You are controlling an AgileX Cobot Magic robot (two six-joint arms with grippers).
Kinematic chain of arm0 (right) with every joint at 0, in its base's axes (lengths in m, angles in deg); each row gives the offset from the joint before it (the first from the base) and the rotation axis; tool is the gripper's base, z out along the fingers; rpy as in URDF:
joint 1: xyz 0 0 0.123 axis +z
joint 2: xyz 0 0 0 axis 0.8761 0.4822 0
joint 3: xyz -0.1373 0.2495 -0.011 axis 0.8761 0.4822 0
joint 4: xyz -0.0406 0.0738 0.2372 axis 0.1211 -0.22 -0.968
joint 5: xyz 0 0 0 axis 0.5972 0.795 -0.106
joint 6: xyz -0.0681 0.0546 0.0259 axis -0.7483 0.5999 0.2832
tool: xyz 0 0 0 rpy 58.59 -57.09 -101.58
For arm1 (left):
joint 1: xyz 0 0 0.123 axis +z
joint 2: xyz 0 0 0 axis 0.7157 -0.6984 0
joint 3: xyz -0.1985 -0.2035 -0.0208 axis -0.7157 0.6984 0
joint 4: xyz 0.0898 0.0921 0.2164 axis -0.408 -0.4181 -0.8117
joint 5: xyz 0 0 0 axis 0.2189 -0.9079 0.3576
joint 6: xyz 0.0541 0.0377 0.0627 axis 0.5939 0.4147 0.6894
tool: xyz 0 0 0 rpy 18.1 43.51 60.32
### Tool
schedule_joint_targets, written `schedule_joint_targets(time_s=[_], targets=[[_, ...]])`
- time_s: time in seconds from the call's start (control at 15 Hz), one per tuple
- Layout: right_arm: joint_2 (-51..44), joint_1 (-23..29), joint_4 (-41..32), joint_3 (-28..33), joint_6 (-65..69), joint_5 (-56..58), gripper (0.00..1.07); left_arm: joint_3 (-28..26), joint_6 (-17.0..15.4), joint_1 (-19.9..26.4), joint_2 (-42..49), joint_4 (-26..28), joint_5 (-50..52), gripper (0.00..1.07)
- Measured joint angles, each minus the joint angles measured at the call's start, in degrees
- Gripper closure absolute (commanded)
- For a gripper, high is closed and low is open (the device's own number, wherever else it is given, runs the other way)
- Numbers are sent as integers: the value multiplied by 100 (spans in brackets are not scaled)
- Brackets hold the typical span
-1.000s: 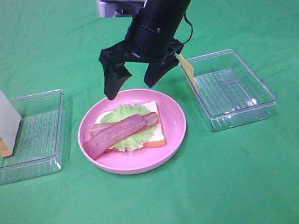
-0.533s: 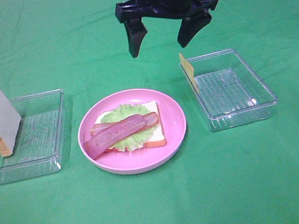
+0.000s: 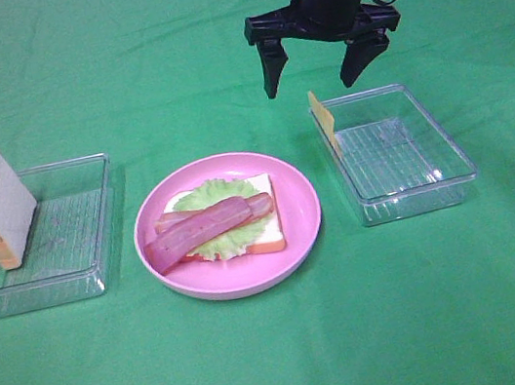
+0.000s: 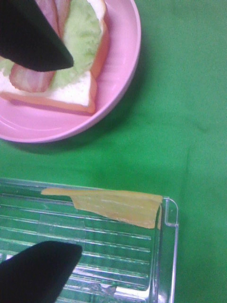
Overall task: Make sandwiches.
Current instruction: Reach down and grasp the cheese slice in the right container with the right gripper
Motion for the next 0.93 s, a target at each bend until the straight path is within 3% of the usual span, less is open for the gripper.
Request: schedule_joint_targets(time_s=[0.47,0.93], targets=[[498,-11,275,-52,0,-34,15,0,0,0,0,0,0,23],[619,-11,275,-57,0,-206,26,0,0,0,0,0,0,23]])
